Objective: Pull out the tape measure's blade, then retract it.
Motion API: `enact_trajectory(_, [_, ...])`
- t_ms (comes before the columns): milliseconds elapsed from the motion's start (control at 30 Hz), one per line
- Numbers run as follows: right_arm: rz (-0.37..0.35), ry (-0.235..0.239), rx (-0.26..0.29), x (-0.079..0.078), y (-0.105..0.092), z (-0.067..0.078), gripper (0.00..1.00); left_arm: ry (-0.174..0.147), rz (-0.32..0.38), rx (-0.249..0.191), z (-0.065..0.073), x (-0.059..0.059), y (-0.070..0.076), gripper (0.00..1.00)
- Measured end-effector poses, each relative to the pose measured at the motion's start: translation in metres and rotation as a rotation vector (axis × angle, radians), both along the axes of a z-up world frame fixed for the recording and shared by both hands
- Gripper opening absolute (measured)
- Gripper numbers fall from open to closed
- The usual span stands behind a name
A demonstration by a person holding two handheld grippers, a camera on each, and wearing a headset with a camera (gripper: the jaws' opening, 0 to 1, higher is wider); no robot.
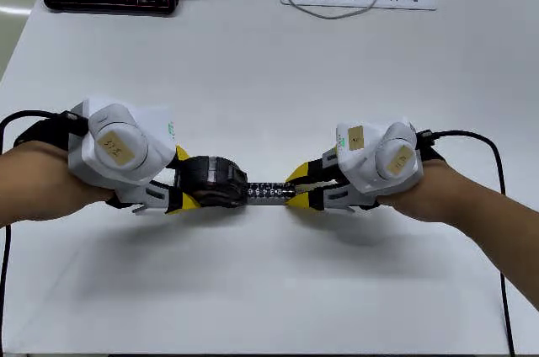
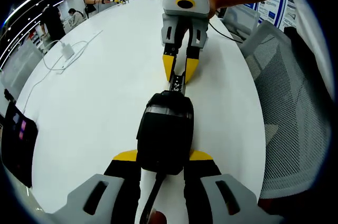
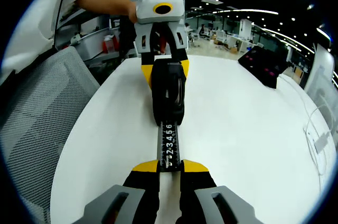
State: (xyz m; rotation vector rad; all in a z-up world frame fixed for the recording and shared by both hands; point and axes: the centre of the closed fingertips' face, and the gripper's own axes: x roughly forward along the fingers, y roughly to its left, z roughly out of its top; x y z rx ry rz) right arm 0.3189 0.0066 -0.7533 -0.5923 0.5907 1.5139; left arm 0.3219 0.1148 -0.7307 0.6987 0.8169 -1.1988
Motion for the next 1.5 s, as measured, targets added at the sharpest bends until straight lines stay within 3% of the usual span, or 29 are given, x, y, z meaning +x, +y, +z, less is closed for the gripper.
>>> enact_trajectory(1500, [-0.014,-0.002,-0.066,0.002,-0.053,0.001,0.1,0.007,0.007,0.006,0.0,0.0,0.0,0.26])
